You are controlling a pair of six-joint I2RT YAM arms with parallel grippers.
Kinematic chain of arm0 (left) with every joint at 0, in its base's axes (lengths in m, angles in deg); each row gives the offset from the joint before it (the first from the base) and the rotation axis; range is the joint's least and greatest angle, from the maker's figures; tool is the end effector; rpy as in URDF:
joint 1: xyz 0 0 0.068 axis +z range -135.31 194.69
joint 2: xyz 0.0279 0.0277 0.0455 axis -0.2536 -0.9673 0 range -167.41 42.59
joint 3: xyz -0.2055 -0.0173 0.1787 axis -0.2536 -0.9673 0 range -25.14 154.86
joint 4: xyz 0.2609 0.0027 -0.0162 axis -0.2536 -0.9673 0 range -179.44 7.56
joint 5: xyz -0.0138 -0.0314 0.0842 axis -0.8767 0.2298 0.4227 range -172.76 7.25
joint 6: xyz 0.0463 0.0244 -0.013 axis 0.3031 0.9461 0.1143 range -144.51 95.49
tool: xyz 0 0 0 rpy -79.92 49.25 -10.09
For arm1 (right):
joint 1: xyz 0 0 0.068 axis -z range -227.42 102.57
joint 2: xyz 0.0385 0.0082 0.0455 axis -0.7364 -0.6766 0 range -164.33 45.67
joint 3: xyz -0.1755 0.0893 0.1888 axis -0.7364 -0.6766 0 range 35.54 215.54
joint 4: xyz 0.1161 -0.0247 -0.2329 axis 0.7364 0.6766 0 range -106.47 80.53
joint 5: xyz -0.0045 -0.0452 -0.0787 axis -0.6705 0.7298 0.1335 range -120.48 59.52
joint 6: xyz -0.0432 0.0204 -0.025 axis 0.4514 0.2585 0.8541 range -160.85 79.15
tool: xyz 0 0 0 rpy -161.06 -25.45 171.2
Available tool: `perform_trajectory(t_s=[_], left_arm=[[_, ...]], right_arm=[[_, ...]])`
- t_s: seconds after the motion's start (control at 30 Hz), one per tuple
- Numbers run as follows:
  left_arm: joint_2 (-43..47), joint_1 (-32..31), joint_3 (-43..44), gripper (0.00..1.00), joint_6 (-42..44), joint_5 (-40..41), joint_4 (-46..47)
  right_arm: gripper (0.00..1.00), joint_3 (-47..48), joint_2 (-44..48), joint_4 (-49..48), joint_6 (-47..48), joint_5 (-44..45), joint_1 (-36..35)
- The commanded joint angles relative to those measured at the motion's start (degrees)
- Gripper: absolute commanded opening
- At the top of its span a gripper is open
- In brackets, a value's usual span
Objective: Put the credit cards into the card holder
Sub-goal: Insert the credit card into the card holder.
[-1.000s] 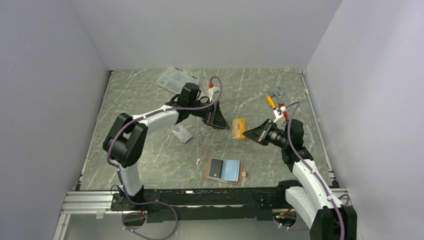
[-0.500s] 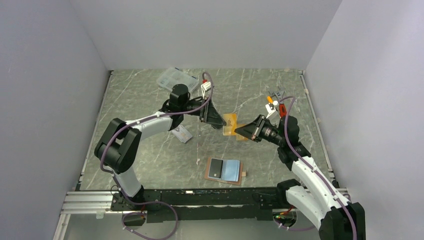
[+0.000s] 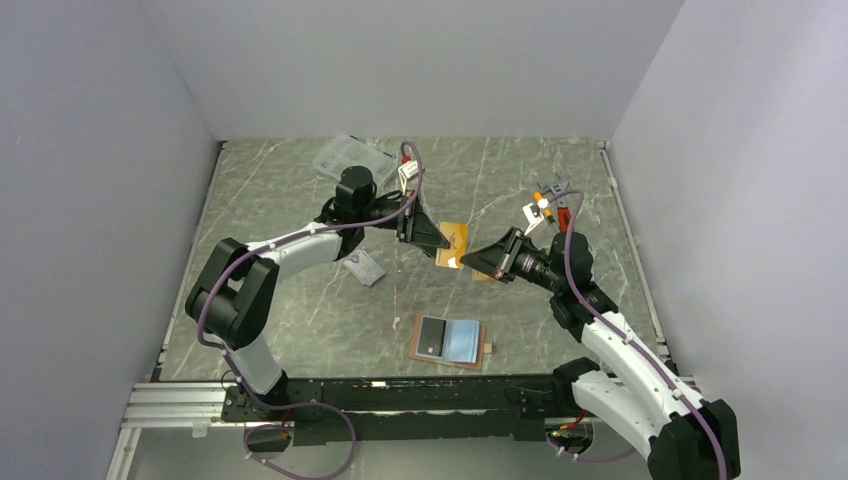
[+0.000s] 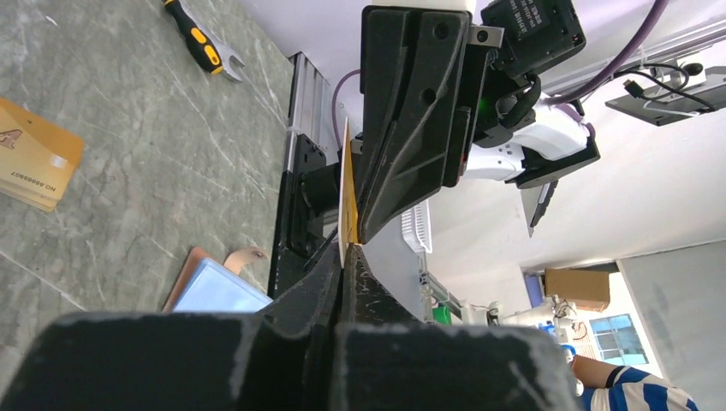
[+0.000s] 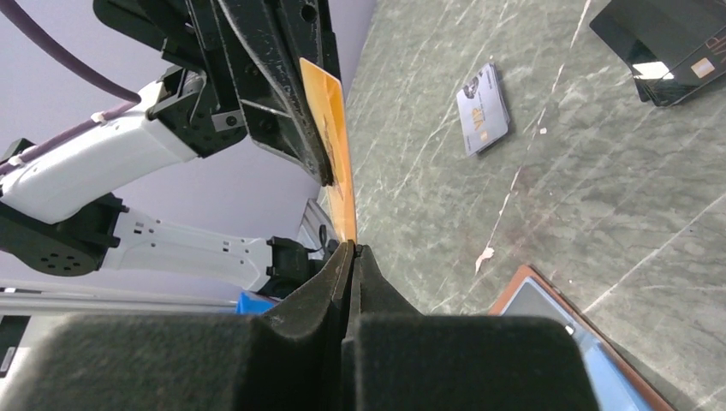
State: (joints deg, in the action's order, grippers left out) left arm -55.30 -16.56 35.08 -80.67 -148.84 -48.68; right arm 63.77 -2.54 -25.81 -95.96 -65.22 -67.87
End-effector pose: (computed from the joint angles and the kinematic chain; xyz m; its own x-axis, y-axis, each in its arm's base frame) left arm 0.3037 -0.2225 0.2668 -0.8547 0.1248 -0.5039 0.5030 -0.0410 -0.8633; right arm 0.1767 0.0875 0.2639 -0.7648 0.4344 -0.4759 -0.3224 0.3814 0.8664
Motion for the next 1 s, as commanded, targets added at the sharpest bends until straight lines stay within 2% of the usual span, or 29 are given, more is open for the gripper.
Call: perform_trajectory(t_s=[0.0,0.03,0.2,0.27,0.33,0.5,0.6,0.7,0.73,0.83,0.9,0.97], left_arm=[[1.81,0.2,1.07,0.0,0.25,-1.09,1.03],[1.68,0.26,0.97,0.0,-0.42,-1.19,1.76],[1.75,0.23,0.04,0.0,-3.4,-1.72,5.22],[1.97,0.24,-0.25,0.0,-4.16,-1.75,5.86],[2.1,0.25,-0.32,0.0,-4.86,-1.93,6.52],[2.69,0.26,-0.5,0.0,-5.4,-2.02,6.94],[2.79,0.26,-0.47,0.0,-5.1,-2.01,6.64],[2.78,0.29,-0.46,0.0,-4.6,-1.82,5.95],[2.83,0.3,-0.47,0.03,-4.2,-1.66,5.27],[3.7,0.27,-0.01,0.41,-0.18,-0.88,-1.08],[4.47,0.38,0.44,0.6,4.58,-0.01,-7.11],[5.4,0.32,0.78,0.67,10.16,0.94,-11.74]], right_arm=[[0.0,2.52,1.16,-3.46,-0.37,0.4,-0.71],[0.01,2.89,1.06,-3.21,-0.05,0.26,-0.81],[0.38,5.76,-0.76,-2.23,2.27,0.63,-0.82],[0.43,7.56,-3.09,-1.99,3.3,0.17,-0.8],[0.42,8.64,-5.13,-3.26,3.32,-1.13,-0.83],[0.33,9.29,-7.46,-6.19,2.01,-2.73,-0.89],[0.17,8.6,-7.42,-7.19,1.06,-3.14,-0.91],[0.07,8.17,-6.54,-7.08,0.61,-3.29,-0.88],[0.03,8.08,-6.09,-6.6,0.66,-3.45,-0.92],[0.0,7.81,-3.66,-0.68,2.53,-2.5,-0.87],[0.0,7.22,-0.55,5.73,4.51,-0.31,-0.86],[0.0,7.46,2.01,15.87,7.29,3.32,-0.89]])
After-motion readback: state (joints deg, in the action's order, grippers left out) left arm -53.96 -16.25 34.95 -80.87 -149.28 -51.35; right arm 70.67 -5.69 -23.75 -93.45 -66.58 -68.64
